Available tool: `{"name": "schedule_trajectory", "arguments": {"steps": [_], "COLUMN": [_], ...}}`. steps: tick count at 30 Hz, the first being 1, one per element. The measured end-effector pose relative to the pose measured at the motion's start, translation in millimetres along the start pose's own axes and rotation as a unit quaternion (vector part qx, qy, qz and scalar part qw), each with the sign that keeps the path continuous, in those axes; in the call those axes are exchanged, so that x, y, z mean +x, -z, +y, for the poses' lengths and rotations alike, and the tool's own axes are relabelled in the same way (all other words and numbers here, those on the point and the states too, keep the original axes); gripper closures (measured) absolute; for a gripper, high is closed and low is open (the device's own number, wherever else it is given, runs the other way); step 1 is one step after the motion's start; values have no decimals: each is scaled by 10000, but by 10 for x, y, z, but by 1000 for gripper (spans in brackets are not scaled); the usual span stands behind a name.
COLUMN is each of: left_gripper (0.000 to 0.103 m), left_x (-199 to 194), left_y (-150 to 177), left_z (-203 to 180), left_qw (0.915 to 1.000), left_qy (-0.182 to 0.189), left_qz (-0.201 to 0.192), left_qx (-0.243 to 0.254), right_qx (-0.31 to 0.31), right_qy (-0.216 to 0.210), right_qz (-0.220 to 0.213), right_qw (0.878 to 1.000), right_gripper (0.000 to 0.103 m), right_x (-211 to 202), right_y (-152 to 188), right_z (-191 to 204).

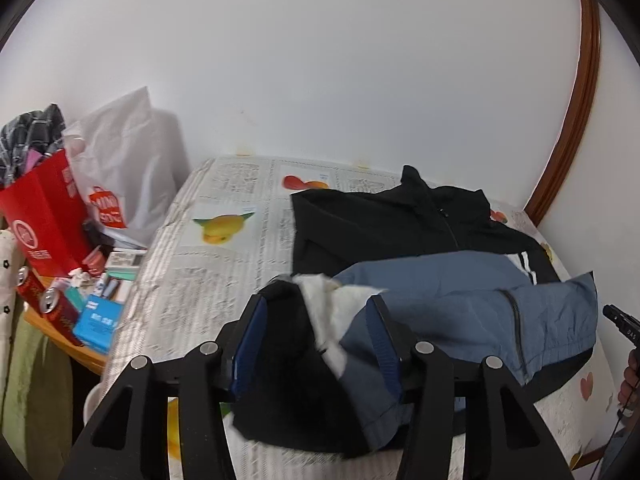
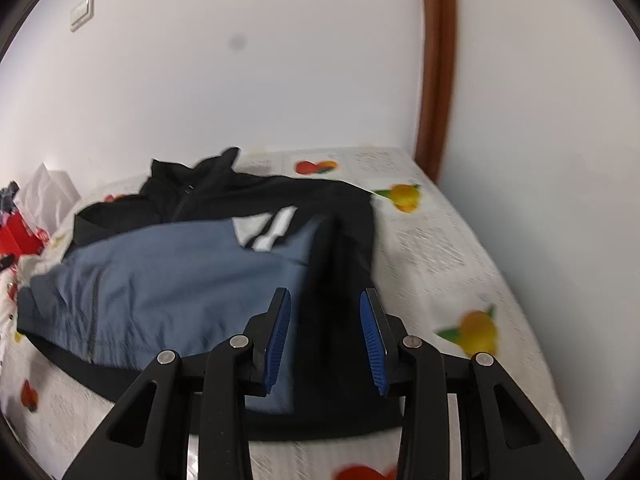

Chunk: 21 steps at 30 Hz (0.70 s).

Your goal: Fold large clothes

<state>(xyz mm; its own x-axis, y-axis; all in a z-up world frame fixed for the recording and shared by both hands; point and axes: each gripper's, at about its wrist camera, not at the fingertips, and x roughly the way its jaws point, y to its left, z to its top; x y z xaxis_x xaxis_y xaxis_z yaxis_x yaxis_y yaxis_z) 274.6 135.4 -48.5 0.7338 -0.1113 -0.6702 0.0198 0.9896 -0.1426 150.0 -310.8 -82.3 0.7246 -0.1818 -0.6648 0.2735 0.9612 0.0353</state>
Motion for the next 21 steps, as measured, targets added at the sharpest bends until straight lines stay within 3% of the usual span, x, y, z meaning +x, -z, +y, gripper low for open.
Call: {"name": "schedule_trajectory", "arguments": {"steps": [8,12,17,21], "left_gripper": [54,54,54,67], "left_x": [135,300,496,528], "left_y": [381,531,655,719], "left_z": [400,464,425,383], "left_qw": [9981,9963,9939,9934], "left_qy": [-205,-168,-25,70], "left_qz": [517,800,1065,1092], "left_qx": [-283,-279,-289,-332], "right_qx": [-17,-30,-64,-141], "right_qy": [54,-123,-52,-27], "right_qz": [744,895,926,936], "right_qw": [9972,9959,9957,9955], "right_gripper": [67,67,66,66], "right_x": [220,366,556,622], "right_y": [432,553,581,577], "right_z": [-231,-197,-152,-141]}}
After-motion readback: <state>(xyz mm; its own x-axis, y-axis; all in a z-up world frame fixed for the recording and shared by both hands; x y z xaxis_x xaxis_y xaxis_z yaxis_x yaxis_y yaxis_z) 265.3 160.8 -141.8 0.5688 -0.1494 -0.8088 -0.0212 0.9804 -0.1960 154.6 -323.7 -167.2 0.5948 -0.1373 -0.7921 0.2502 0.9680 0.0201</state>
